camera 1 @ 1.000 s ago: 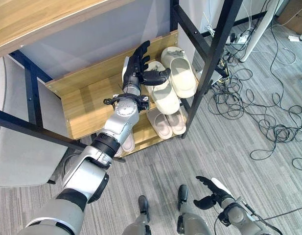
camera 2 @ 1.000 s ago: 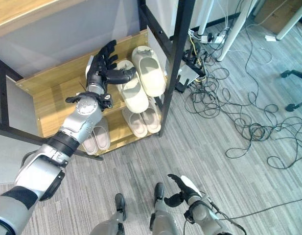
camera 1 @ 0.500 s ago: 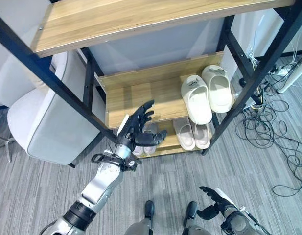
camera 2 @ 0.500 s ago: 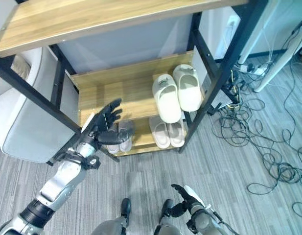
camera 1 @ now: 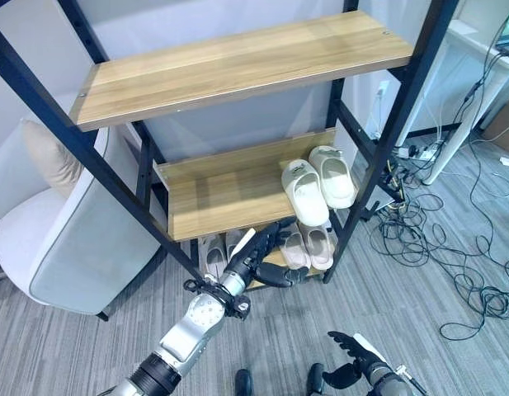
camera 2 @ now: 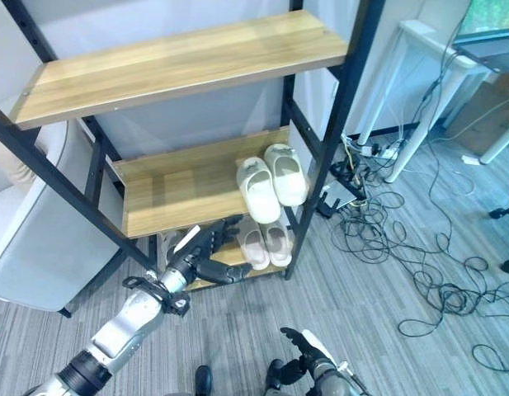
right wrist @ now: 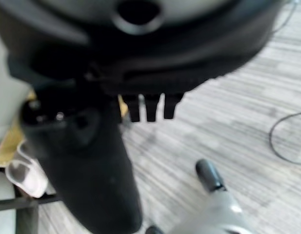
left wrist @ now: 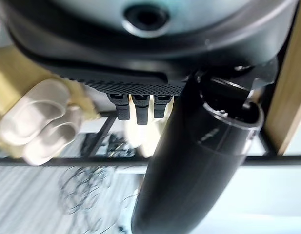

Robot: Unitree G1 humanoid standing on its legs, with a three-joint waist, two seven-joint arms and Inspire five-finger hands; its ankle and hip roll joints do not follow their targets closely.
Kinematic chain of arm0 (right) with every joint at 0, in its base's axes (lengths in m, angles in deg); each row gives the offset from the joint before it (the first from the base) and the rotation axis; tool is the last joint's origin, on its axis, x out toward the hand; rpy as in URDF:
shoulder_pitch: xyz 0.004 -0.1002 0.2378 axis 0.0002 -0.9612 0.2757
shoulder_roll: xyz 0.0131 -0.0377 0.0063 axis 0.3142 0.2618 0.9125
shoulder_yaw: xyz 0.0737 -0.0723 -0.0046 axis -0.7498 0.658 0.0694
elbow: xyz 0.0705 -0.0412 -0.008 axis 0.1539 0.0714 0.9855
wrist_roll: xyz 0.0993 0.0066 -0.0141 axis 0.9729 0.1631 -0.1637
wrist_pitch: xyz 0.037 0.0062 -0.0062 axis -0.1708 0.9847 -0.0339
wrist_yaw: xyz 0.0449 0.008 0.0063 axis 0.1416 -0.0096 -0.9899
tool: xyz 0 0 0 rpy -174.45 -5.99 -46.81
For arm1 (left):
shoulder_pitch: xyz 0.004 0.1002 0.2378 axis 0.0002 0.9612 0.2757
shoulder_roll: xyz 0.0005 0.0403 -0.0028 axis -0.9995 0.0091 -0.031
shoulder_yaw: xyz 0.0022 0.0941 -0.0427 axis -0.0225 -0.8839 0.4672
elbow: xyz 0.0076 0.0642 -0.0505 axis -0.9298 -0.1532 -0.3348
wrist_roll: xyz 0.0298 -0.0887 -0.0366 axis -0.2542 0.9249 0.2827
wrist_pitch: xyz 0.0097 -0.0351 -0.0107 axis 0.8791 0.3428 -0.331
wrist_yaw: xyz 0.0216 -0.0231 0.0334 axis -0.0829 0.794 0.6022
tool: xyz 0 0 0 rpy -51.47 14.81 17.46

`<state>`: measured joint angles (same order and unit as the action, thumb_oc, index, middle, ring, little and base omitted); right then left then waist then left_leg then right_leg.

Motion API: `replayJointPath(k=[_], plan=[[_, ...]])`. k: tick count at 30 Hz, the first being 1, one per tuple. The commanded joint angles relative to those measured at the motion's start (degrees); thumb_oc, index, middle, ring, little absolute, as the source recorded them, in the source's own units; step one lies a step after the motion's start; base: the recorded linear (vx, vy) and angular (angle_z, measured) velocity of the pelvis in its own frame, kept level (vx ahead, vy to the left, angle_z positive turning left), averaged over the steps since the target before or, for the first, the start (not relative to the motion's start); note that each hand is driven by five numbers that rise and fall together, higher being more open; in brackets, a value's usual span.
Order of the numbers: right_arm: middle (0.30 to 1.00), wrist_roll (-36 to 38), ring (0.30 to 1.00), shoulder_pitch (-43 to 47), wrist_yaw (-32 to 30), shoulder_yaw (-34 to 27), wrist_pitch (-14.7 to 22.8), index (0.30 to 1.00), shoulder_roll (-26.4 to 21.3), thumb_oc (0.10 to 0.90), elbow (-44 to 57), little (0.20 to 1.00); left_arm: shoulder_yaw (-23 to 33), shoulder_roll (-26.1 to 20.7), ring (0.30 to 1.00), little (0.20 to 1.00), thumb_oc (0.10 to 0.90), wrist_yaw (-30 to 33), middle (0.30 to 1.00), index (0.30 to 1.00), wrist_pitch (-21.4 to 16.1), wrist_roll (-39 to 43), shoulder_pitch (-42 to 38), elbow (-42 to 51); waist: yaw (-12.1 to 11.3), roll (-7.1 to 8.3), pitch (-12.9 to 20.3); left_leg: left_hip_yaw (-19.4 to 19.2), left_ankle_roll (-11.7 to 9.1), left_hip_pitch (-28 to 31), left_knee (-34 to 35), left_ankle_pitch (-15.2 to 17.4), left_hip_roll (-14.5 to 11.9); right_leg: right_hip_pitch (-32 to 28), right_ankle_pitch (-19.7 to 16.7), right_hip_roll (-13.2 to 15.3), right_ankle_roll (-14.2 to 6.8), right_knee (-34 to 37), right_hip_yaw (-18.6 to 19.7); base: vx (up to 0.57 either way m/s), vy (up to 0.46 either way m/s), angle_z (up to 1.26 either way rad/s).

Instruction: Arrange the slippers neatly on the shoe rack.

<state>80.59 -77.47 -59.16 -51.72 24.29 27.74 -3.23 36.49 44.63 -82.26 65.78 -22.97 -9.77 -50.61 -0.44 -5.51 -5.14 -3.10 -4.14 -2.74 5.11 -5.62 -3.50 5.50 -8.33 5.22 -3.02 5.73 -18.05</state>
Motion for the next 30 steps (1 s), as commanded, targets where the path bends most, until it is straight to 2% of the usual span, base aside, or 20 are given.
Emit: replayJointPath(k=[1, 12, 22, 30], plan=[[0.9, -0.7, 0.9, 1.7, -1.1, 1.5, 2.7, 0.9, -2.4, 0.8, 2.5, 0.9, -0.6, 4.6, 0.9, 0.9, 0.8, 1.8, 0.9, 0.9, -4.5, -3.0, -8.5, -2.1, 0.6, 0.34, 0.7, -1.0, -2.2, -5.6, -0.1, -1.2, 0.4, 1.1, 4.5, 1.6, -4.2, -0.9, -0.6, -0.06, 0.013, -0.25], [0.9, -1.0, 0.9, 2.6, -2.8, 1.5, 2.1, 0.9, -4.8, 0.8, 3.4, 0.9, -0.8, 8.9, 0.9, 0.9, 0.8, 8.4, 0.9, 0.9, -5.1, -7.2, -17.4, -12.0, 2.7, -0.45, -1.5, -3.7, -1.9, -8.8, -0.1, -1.5, 0.0, 6.6, 2.8, 2.1, -4.9, -0.7, 2.4, -0.03, 0.015, -0.2], [0.9, -0.6, 0.9, 3.0, -3.1, 1.6, 2.2, 0.9, -6.1, 0.8, 4.3, 0.9, 0.6, 9.7, 0.9, 0.9, 0.8, 11.6, 0.9, 0.9, -5.6, -6.0, -24.1, -13.9, 3.9, -0.98, -1.9, -3.8, -2.0, -9.7, -0.1, -1.7, 0.1, 7.7, 3.0, 2.0, -4.8, -0.7, 3.1, 0.0, 0.0, -0.06], [0.9, -0.3, 0.9, 3.0, -3.0, 1.6, 2.6, 0.9, -6.6, 0.8, 5.5, 0.9, 0.4, 10.2, 0.9, 0.9, 0.8, 12.1, 0.9, 0.9, -5.4, -6.6, -25.7, -14.6, 4.2, -0.78, -1.8, -3.9, -2.0, -9.8, -0.1, -1.4, -0.1, 7.9, 3.2, 1.8, -4.8, -0.7, 3.3, 0.0, 0.0, 0.0]])
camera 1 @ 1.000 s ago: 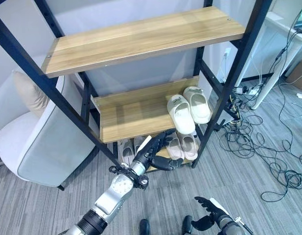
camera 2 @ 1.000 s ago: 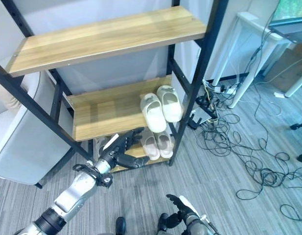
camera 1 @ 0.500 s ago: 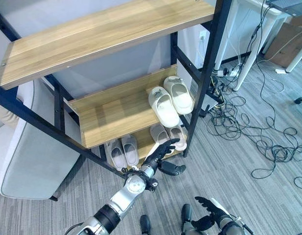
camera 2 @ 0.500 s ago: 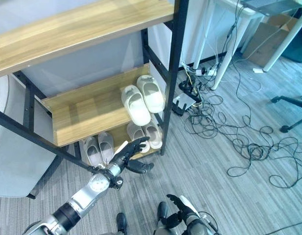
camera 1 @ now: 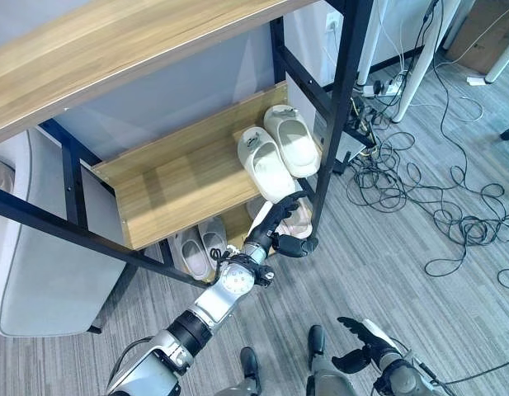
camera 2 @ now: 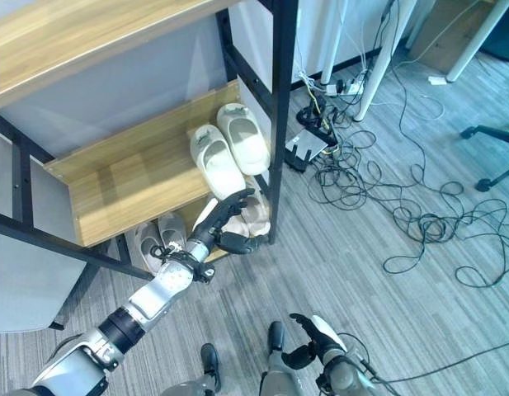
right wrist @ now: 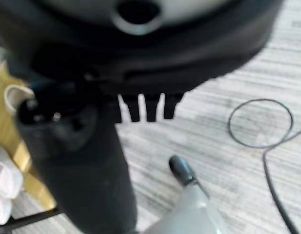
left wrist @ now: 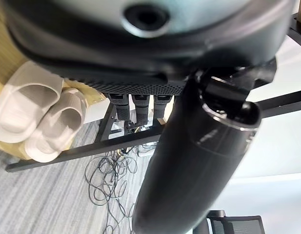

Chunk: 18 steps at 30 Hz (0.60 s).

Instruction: Arrange the slippers neatly on the shoe rack.

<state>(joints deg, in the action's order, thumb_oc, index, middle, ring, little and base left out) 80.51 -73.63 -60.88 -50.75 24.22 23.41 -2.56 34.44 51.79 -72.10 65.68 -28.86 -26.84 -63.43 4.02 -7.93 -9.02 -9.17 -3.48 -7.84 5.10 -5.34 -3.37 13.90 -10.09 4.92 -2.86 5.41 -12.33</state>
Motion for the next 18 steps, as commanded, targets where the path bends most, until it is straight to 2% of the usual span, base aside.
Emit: replayJointPath(k=[1, 18], plan=[[0.9, -0.2, 0.9, -0.9, -1.3, 0.6, 2.8, 0.9, -2.2, 0.8, 4.9, 0.9, 2.5, 3.0, 0.9, 0.9, 0.8, 2.2, 0.9, 0.9, -5.3, -1.0, -9.1, -2.3, -0.2, 1.75, 2.1, 2.2, -2.6, -4.9, -0.1, -1.6, -0.2, -0.2, 4.9, 2.1, -5.0, -0.4, -2.4, 0.0, 0.0, 0.0], [0.9, 0.2, 0.9, -1.3, -0.8, 0.5, 3.7, 0.9, -3.4, 0.8, 6.2, 0.9, 2.5, 2.4, 0.9, 0.9, 0.8, 3.7, 0.9, 0.9, -4.9, -5.5, -15.1, -5.9, 0.7, 1.81, 1.9, 2.4, -2.5, -6.4, -0.1, -1.4, -0.1, 1.3, 4.6, 2.3, -5.0, -0.4, -1.9, 0.0, 0.0, 0.0]])
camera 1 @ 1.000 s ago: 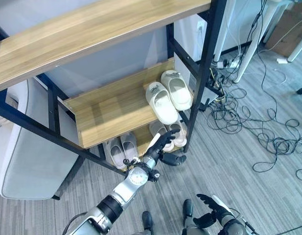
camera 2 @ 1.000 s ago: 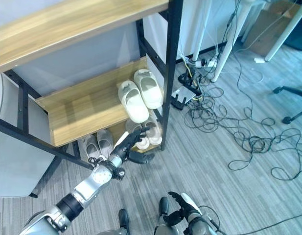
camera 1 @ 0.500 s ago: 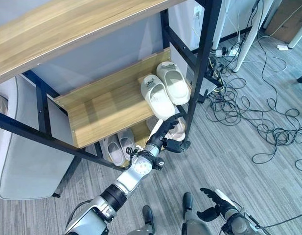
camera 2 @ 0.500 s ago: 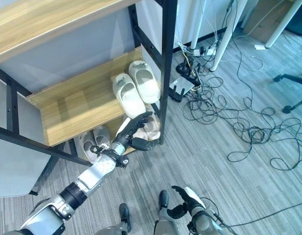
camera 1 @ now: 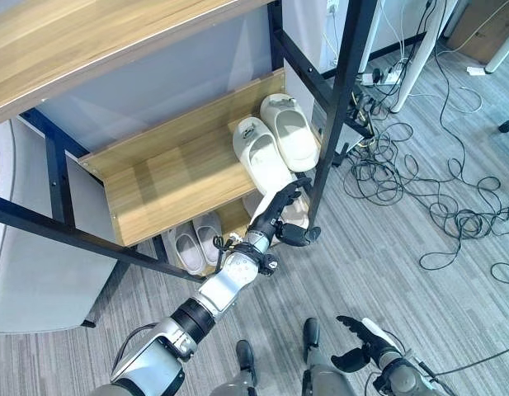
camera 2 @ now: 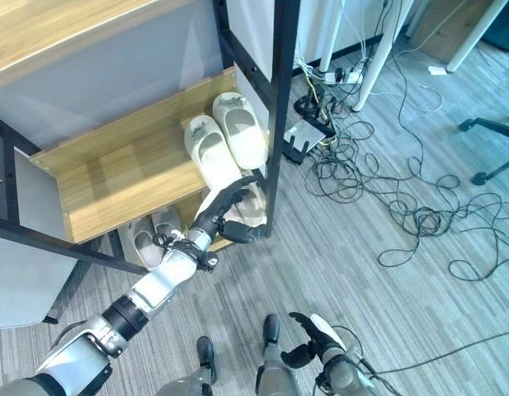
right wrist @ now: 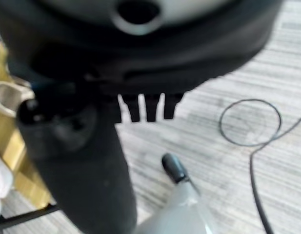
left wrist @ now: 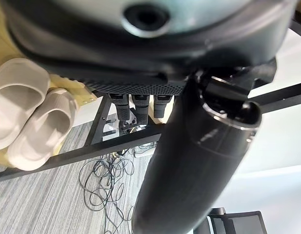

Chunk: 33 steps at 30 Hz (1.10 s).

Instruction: Arrange the slippers neatly on the shoe rack.

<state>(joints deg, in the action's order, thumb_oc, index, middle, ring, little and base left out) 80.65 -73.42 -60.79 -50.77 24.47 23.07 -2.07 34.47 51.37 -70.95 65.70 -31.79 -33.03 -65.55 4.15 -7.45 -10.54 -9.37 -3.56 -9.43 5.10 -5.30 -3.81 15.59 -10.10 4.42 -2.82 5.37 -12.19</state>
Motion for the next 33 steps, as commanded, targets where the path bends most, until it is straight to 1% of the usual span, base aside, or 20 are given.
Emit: replayJointPath(k=[1, 12, 18, 22, 26, 28, 33], plan=[[0.9, 0.1, 0.9, -1.4, -0.8, 0.7, 3.5, 0.9, -3.1, 0.8, 5.5, 0.9, 2.6, 2.6, 0.9, 0.9, 0.8, 2.7, 0.9, 0.9, -4.9, -2.9, -9.7, -4.3, 0.8, 1.33, 3.6, 2.5, -2.3, -4.8, -0.1, -1.4, 0.4, -0.4, 4.5, 2.8, -5.0, -0.4, -1.9, 0.0, 0.0, 0.0], [0.9, -0.1, 0.9, -1.7, -0.3, 1.2, 4.0, 0.9, -3.6, 0.8, 5.9, 0.9, 3.9, 1.3, 0.9, 0.9, 0.8, 4.7, 0.9, 0.9, -5.2, -3.8, -12.8, -7.2, 1.2, 1.43, 4.0, 2.4, -2.2, -4.7, -0.1, -1.0, 0.6, -0.3, 4.5, 2.8, -5.1, -0.4, -1.4, 0.0, 0.0, 0.0], [0.9, -0.3, 0.9, -2.1, -0.2, 1.0, 4.2, 0.9, -3.8, 0.8, 6.1, 0.9, 4.0, 0.6, 0.9, 0.9, 0.8, 4.8, 0.9, 0.9, -5.3, -4.3, -12.9, -7.0, 1.2, 1.46, 4.1, 2.2, -2.1, -4.7, -0.1, -1.0, 0.5, -0.3, 4.5, 2.8, -5.1, -0.4, -1.3, 0.0, 0.0, 0.0], [0.9, -0.2, 0.9, -2.0, -0.1, 1.3, 4.2, 0.9, -3.7, 0.8, 5.6, 0.9, 4.6, 0.6, 0.9, 0.9, 0.8, 5.4, 0.9, 0.9, -5.5, -3.0, -14.0, -8.6, 1.2, 1.58, 4.2, 2.3, -2.1, -4.7, -0.1, -1.0, 0.5, -0.2, 4.5, 2.8, -5.1, -0.4, -1.3, 0.0, 0.0, 0.0], [0.9, -0.3, 0.9, -1.9, -0.2, 1.4, 4.0, 0.9, -3.6, 0.8, 5.3, 0.9, 4.8, 0.7, 0.9, 0.9, 0.8, 5.5, 0.9, 0.9, -5.9, -2.0, -14.1, -7.8, 1.2, 1.56, 4.2, 2.3, -2.1, -4.6, -0.1, -0.9, 0.5, -0.4, 4.5, 2.9, -5.1, -0.4, -1.5, 0.0, 0.0, 0.0], [0.9, -0.2, 0.9, -1.9, -0.3, 1.4, 3.8, 0.9, -3.3, 0.8, 4.9, 0.9, 4.8, 0.7, 0.9, 0.9, 0.8, 5.1, 0.9, 0.9, -6.0, -1.4, -13.5, -7.2, 1.1, 1.52, 4.3, 2.4, -2.1, -4.5, -0.1, -1.0, 0.5, -0.7, 4.7, 2.8, -5.0, -0.4, -1.6, 0.0, 0.0, 0.0], [0.9, -0.3, 0.9, -1.8, -0.6, 0.9, 2.9, 0.9, -0.5, 0.8, 3.2, 0.9, 5.0, 0.7, 0.9, 0.9, 0.8, 2.2, 0.9, 0.9, -6.6, 3.0, -5.1, -0.5, -0.2, 1.67, 5.0, 2.9, -2.4, -2.7, -0.1, -0.9, 0.4, -3.3, 5.5, 2.8, -4.9, -0.4, -2.8, 0.01, -0.01, 0.02]])
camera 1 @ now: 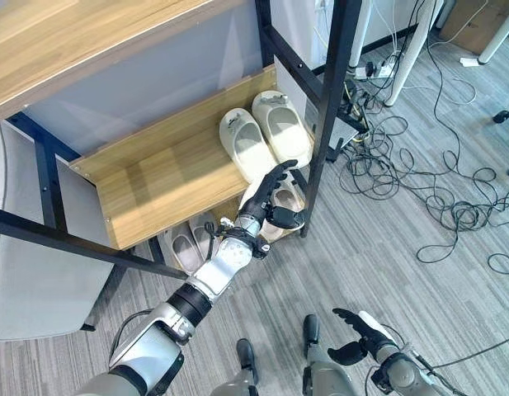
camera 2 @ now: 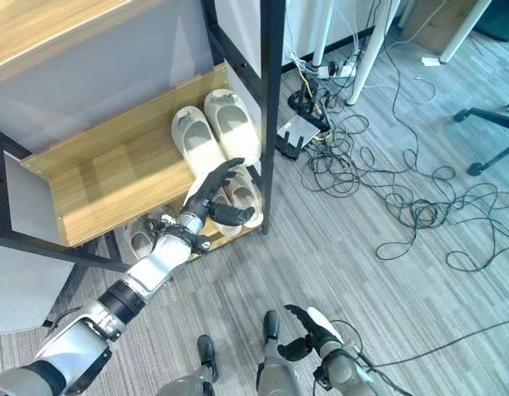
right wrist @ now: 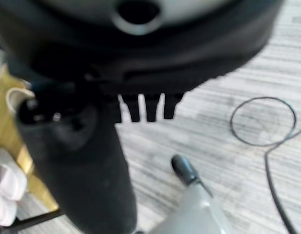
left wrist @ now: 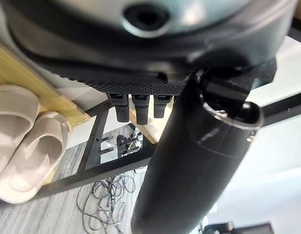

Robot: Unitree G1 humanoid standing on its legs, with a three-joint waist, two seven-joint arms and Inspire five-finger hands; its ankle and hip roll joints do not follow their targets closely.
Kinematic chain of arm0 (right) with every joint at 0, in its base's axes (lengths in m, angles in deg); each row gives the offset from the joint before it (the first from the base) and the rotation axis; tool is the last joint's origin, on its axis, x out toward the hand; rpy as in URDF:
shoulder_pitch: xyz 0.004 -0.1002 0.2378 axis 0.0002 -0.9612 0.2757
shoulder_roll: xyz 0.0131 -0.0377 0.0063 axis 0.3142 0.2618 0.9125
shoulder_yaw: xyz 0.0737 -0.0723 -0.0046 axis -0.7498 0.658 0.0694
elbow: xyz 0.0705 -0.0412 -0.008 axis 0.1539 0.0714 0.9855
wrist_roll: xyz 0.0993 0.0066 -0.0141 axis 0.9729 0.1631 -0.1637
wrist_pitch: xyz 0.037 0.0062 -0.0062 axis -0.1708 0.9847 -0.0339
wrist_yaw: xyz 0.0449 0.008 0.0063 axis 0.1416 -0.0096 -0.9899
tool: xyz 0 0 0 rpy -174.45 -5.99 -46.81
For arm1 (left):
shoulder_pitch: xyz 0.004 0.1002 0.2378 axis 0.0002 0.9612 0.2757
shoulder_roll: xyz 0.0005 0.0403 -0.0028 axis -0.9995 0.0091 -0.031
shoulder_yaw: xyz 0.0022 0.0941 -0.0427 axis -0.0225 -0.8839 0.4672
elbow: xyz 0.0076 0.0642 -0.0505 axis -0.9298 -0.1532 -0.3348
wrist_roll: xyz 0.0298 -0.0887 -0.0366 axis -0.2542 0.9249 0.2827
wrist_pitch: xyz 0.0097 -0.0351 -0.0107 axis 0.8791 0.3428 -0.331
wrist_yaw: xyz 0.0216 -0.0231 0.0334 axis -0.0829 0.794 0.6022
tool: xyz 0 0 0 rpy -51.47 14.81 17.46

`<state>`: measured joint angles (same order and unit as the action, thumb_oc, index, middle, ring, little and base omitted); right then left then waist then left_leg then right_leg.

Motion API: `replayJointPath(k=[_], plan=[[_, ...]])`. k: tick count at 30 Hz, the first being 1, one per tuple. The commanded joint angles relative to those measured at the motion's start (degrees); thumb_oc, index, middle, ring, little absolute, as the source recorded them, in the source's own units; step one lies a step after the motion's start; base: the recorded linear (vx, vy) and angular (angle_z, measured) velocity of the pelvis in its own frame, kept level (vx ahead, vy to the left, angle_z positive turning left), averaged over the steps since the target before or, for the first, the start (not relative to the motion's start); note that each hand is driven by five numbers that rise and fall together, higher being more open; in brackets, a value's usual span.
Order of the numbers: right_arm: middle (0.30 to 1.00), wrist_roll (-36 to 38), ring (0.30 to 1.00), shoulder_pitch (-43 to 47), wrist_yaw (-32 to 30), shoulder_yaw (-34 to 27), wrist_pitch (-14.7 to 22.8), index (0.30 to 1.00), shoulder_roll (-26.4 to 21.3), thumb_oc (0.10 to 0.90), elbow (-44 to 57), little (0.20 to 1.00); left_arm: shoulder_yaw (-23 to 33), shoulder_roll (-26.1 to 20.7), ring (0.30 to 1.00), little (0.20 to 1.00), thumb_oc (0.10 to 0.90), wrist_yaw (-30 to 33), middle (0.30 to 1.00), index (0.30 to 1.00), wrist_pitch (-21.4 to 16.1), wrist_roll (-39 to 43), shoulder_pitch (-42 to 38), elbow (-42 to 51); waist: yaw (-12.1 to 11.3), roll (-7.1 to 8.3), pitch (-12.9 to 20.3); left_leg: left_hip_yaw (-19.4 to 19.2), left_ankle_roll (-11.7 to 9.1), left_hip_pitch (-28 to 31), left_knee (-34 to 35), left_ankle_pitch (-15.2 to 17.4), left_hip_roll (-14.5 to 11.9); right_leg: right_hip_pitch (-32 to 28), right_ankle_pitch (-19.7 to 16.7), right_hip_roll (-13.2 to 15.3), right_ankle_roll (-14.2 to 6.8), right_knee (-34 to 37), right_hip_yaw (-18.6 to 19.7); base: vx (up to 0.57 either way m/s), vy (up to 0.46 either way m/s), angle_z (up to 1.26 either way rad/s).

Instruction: Arrange the slippers neatly on the shoe rack.

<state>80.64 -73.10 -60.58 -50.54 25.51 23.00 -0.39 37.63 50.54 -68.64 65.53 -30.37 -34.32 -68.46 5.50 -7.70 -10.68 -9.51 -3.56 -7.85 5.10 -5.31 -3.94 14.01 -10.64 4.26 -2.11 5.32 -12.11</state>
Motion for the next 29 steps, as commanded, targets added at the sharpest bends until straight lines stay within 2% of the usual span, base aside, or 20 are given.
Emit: replayJointPath(k=[1, 5, 9, 11, 13, 14, 15, 17, 20, 21, 24, 29], plan=[[0.9, -0.6, 0.9, -2.0, -0.9, 0.8, 1.7, 0.9, 0.1, 0.8, 1.1, 0.9, 1.6, 1.5, 0.9, 0.9, 0.8, -0.8, 0.9, 0.9, -6.5, 1.9, -2.0, 3.9, -1.9, 2.0, 5.3, 3.2, -2.4, -3.9, -0.1, -0.8, 0.6, -2.3, 6.2, 2.9, -5.5, -0.3, -3.1, 0.02, -0.04, 0.07], [0.9, -0.9, 0.9, -1.4, -1.0, 1.0, 1.2, 0.9, 3.5, 0.8, -1.5, 0.9, -0.2, 0.1, 0.9, 0.9, 0.8, -5.7, 0.9, 0.9, -6.4, 2.8, 9.1, 9.6, -4.1, 2.71, 6.2, 4.6, -2.7, -1.4, -0.1, -0.5, 0.7, -6.0, 7.1, 3.0, -5.4, -0.3, -5.4, 0.0, -0.036, 0.24], [0.9, -1.7, 0.9, -1.5, -0.9, 0.7, 1.0, 0.9, 5.3, 0.8, -3.3, 0.9, -1.6, -3.8, 0.9, 0.9, 0.8, -11.0, 0.9, 0.9, -5.9, 1.6, 17.6, 12.5, -6.3, 3.57, 7.5, 6.2, -2.8, 0.8, -0.1, -0.1, 0.9, -9.5, 7.9, 3.0, -5.2, -0.5, -8.1, 0.0, -0.026, 0.37], [0.9, -1.1, 0.9, -1.2, -1.1, -0.1, 0.8, 0.9, 6.9, 0.8, -5.9, 0.9, -0.9, -7.9, 0.9, 0.9, 0.8, -13.7, 0.9, 0.9, -5.5, -1.7, 24.1, 12.5, -8.1, 4.31, 8.2, 8.0, -2.7, 2.2, -0.1, -0.1, 1.2, -12.2, 8.7, 2.9, -4.9, -0.8, -10.7, 0.0, -0.014, 0.54], [0.9, -1.2, 0.9, -1.2, -1.1, -0.4, 0.8, 0.9, 7.7, 0.8, -7.4, 0.9, 0.9, -9.6, 0.9, 0.9, 0.8, -14.7, 0.9, 0.9, -5.2, -4.8, 29.2, 9.8, -9.8, 4.95, 8.6, 9.3, -2.7, 3.6, -0.1, 0.4, 1.3, -14.2, 9.3, 2.7, -4.7, -0.9, -12.1, 0.01, 0.003, 0.33], [0.9, -1.2, 0.9, -1.2, -1.1, -0.4, 0.9, 0.9, 7.7, 0.8, -7.5, 0.9, 0.9, -9.6, 0.9, 0.9, 0.8, -14.7, 0.9, 0.9, -5.2, -4.8, 29.3, 9.8, -9.7, 4.98, 8.7, 9.4, -2.6, 3.4, -0.1, 0.1, 1.4, -14.1, 9.1, 2.7, -4.7, -0.8, -12.2, -0.01, 0.029, 0.55], [0.9, -1.2, 0.9, -1.3, -1.2, -0.8, 1.0, 0.9, 8.1, 0.8, -9.2, 0.9, 2.4, -10.9, 0.9, 0.9, 0.8, -14.9, 0.9, 0.9, -5.5, -9.7, 33.3, 5.5, -11.1, 5.77, 9.1, 10.4, -2.5, 4.3, -0.1, 0.4, 1.6, -15.8, 9.4, 2.8, -4.7, -0.8, -13.5, 0.03, 0.024, 0.51], [0.9, -1.6, 0.9, -1.6, -1.0, -1.1, 1.1, 0.9, 8.3, 0.8, -10.7, 0.9, 4.4, -12.1, 0.9, 0.9, 0.8, -14.7, 0.9, 0.9, -5.6, -13.6, 36.4, 1.2, -12.4, 6.47, 9.6, 11.2, -2.3, 5.3, -0.1, 0.9, 1.6, -17.2, 10.0, 2.7, -4.7, -1.0, -14.4, 0.03, 0.037, 0.31], [0.9, -1.8, 0.9, -2.1, -1.2, -1.5, 1.0, 0.9, 8.7, 0.8, -12.0, 0.9, 7.6, -12.0, 0.9, 0.9, 0.8, -13.4, 0.9, 0.9, -5.4, -14.1, 38.7, -3.3, -13.3, 7.24, 10.2, 12.1, -2.0, 5.7, -0.1, 0.8, 1.9, -18.2, 10.1, 2.8, -4.7, -1.1, -15.3, 0.01, 0.041, 0.3], [0.9, -1.6, 0.9, -2.6, -1.3, -2.2, 0.9, 0.9, 9.3, 0.8, -13.5, 0.9, 10.3, -12.0, 0.9, 0.9, 0.8, -12.3, 0.9, 0.9, -5.1, -15.6, 40.1, -7.6, -14.1, 7.73, 10.7, 12.5, -1.8, 6.2, -0.1, 1.0, 2.0, -18.9, 10.4, 2.8, -4.5, -1.2, -15.8, 0.04, 0.065, 0.25], [0.9, -1.6, 0.9, -2.7, -1.5, -3.0, 0.4, 0.9, 10.4, 0.8, -17.5, 0.9, 14.7, -11.2, 0.9, 0.9, 0.8, -10.0, 0.9, 0.9, -4.3, -16.4, 40.6, -16.3, -15.0, 8.59, 11.4, 12.9, -1.6, 7.0, -0.1, 1.6, 2.1, -19.8, 11.0, 2.8, -4.5, -1.3, -16.4, 0.02, 0.06, 0.22], [0.9, -2.0, 0.9, -2.1, -1.5, -3.7, -0.5, 0.9, 11.7, 0.8, -23.3, 0.9, 17.7, -10.0, 0.9, 0.9, 0.8, -8.4, 0.9, 0.9, -3.3, -17.8, 40.2, -26.7, -15.2, 9.21, 12.2, 13.1, -0.9, 7.5, -0.1, 1.9, 2.4, -19.8, 11.0, 3.1, -4.6, -1.9, -16.1, 0.0, 0.066, 0.04]])
